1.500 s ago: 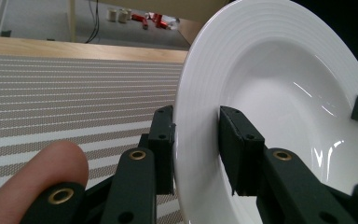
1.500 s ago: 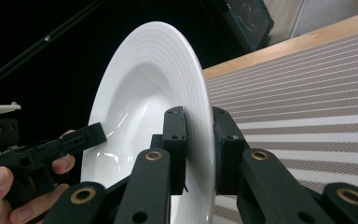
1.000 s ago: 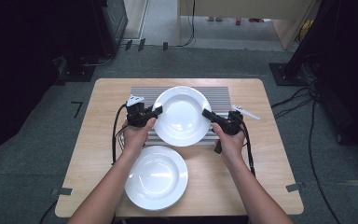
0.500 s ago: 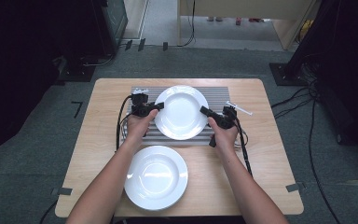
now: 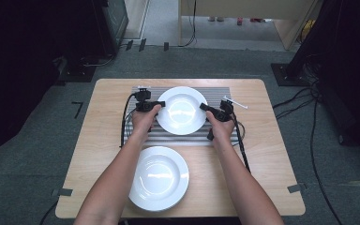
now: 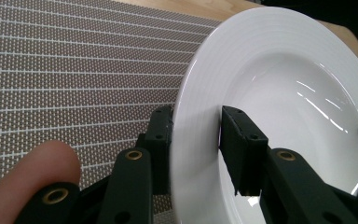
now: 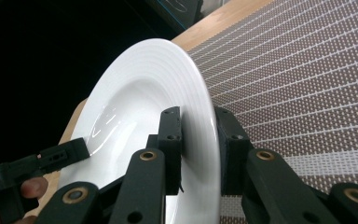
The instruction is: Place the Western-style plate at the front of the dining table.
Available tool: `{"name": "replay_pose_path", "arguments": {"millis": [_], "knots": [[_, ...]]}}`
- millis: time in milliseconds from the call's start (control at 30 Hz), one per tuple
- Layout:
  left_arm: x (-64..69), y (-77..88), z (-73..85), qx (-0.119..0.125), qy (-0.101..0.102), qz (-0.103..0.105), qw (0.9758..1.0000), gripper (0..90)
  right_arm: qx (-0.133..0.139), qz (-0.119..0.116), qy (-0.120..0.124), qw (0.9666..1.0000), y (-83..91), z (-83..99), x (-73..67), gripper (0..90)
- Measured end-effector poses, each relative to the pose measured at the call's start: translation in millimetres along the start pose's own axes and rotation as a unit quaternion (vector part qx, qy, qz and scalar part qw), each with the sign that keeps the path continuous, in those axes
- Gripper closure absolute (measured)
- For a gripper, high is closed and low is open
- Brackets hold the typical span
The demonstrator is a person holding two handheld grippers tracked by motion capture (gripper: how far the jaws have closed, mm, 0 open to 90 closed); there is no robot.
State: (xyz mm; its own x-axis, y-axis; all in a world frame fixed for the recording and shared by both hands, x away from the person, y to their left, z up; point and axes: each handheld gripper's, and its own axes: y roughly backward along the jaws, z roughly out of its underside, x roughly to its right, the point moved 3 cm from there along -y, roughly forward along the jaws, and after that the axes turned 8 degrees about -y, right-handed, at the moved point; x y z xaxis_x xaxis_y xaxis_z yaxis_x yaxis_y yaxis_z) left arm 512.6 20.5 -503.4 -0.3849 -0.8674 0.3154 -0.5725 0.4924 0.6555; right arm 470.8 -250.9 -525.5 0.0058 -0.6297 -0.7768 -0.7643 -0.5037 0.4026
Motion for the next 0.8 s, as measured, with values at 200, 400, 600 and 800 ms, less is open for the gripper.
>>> {"name": "replay_pose_path", "arguments": {"millis": [200,400,600,800], "knots": [[-1.1,-5.4,2.1,-0.014,-0.004,-0.016,0.9998,65.1,-0.001,0.017,0.010,0.9998,-9.1,0.4,1.8,74.5],[-2.1,-9.9,3.7,-0.017,0.006,-0.015,0.9997,64.0,-0.001,0.027,-0.003,0.9996,-15.1,0.2,6.0,74.5],[-1.0,-12.3,5.5,-0.018,-0.006,-0.018,0.9996,62.2,0.003,0.039,0.013,0.9991,-19.2,2.5,8.7,72.8],[-3.6,-4.1,3.3,-0.006,-0.014,-0.010,0.9998,51.2,0.008,0.057,0.074,0.9956,-16.2,1.7,6.8,64.8]]}}
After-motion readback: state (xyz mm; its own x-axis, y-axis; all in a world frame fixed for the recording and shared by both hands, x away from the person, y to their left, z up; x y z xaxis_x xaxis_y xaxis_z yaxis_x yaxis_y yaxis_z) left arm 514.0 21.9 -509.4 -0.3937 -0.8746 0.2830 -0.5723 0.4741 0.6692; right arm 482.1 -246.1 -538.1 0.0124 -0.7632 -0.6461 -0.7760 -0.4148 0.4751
